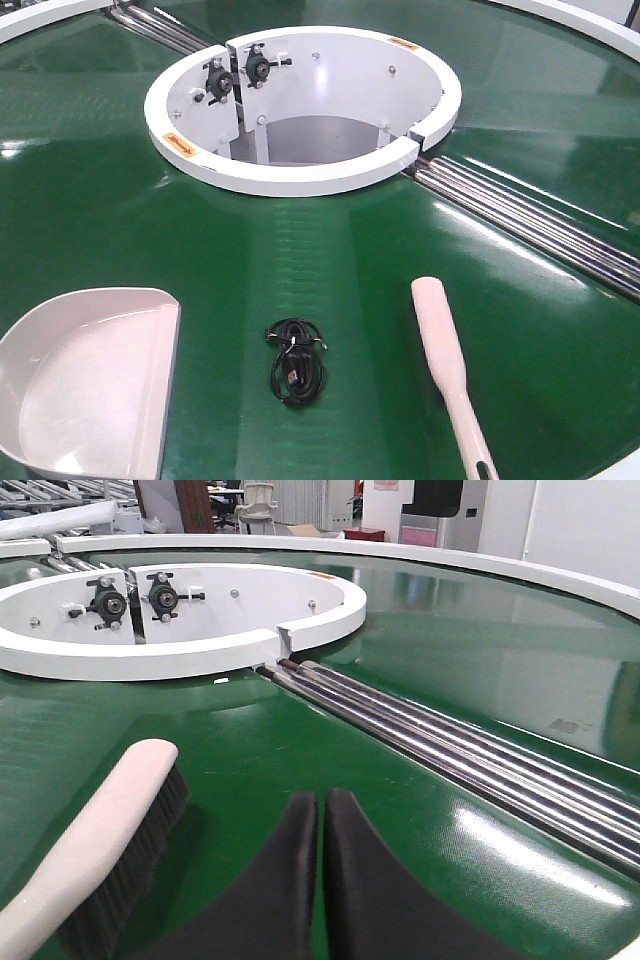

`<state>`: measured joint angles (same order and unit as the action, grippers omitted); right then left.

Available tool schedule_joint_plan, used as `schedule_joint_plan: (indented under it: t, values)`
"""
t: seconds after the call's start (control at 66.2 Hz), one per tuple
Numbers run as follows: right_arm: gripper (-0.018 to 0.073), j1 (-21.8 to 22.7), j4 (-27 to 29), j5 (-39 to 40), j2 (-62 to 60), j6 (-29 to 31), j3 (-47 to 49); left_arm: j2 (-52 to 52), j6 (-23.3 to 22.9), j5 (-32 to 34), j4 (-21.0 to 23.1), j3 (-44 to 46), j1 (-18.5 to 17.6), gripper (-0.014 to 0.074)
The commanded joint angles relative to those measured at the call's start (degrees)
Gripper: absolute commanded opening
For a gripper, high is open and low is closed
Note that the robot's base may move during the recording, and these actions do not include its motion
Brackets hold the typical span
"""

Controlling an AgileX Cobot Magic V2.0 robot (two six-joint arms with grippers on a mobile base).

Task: Clean and inspect green conveyor with broom and dustpan

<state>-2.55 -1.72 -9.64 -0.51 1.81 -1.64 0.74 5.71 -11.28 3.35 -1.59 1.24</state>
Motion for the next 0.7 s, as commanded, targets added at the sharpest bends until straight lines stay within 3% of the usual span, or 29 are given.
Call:
schedule_joint_plan:
  t: [0.0, 0.68]
  values:
    - [-0.0006, 0.33, -0.63, 4.25, -0.53, 0.18, -0.70, 0.82, -0.45, 4.06, 0.09, -1.32, 0.00, -0.0022]
    - [-0.0006, 0.33, -0.63, 4.35, -0.53, 0.18, -0.70, 0.82, -0.45, 4.06, 0.09, -1.32, 0.00, -0.0022]
